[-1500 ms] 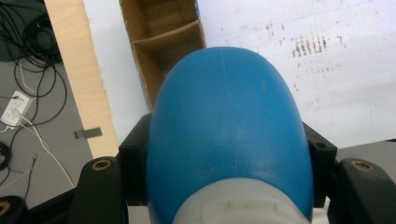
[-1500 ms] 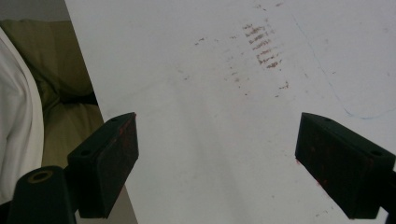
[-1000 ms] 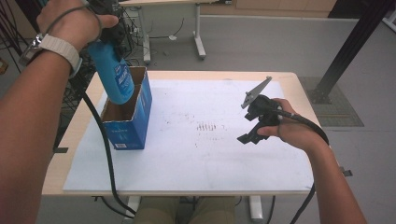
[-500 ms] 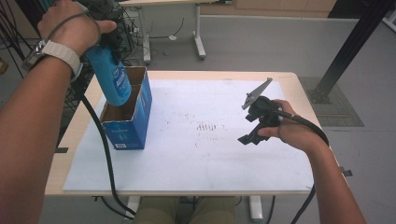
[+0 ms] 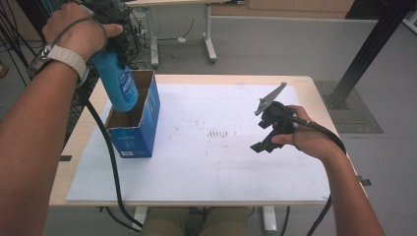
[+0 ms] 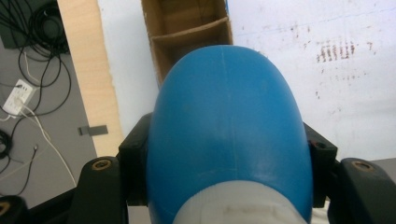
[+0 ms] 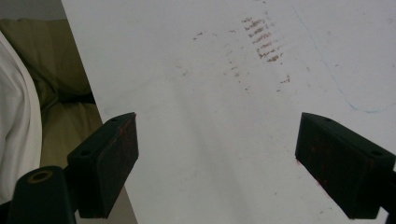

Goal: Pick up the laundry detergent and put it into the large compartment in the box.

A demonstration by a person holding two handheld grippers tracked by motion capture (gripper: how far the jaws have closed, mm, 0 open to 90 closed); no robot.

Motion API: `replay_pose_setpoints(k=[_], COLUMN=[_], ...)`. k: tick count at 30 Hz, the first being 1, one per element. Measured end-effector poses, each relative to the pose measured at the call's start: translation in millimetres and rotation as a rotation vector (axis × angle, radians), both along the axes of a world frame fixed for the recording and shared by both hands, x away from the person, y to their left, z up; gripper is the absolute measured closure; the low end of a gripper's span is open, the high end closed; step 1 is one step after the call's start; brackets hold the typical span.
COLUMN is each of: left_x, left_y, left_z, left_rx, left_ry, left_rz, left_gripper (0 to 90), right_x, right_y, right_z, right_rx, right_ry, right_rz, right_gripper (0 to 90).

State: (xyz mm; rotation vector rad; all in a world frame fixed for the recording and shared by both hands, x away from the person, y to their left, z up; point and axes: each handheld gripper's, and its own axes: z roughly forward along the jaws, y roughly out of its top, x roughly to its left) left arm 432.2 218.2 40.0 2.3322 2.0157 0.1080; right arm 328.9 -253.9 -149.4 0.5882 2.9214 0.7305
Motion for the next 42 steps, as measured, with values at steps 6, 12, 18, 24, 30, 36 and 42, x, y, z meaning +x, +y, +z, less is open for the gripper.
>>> replay_pose_setpoints(k=[6,12,18,24,30,36,42], left_x=[4.3,7.1,9.6,12.8,16.2,18.8,19.8], left_y=[4.4,5.2,6.5,7.7,8.4,7.7,9.9], left_z=[-7.1,-14.5,-25.2,-33.6,-44.6,-53.2,-60.4], left_rx=[-0.005,0.003,0.003,0.007,0.007,0.015,0.008], left_ry=[0.013,0.015,0.017,0.026,0.035,0.037,0.028], left_rz=[0.003,0.000,-0.004,-0.007,-0.009,-0.013,-0.013], left_gripper=[37.8,37.8,37.8,37.9,37.8,37.8,37.8], right_x=[2.0,3.4,4.8,6.2,7.4,8.3,10.3], right_y=[0.9,1.9,1.7,2.9,3.2,3.5,3.9], right_z=[-1.1,-3.1,-4.4,-5.0,-7.0,-8.5,-9.9], right_rx=[-0.001,-0.003,-0.003,-0.004,-0.002,-0.002,0.002], right_ry=[0.005,0.008,0.013,0.013,0.017,0.013,0.020], right_rz=[0.000,0.000,-0.003,-0.001,-0.003,-0.004,-0.005], right_gripper=[13.3,13.3,13.3,13.3,13.3,13.3,13.3])
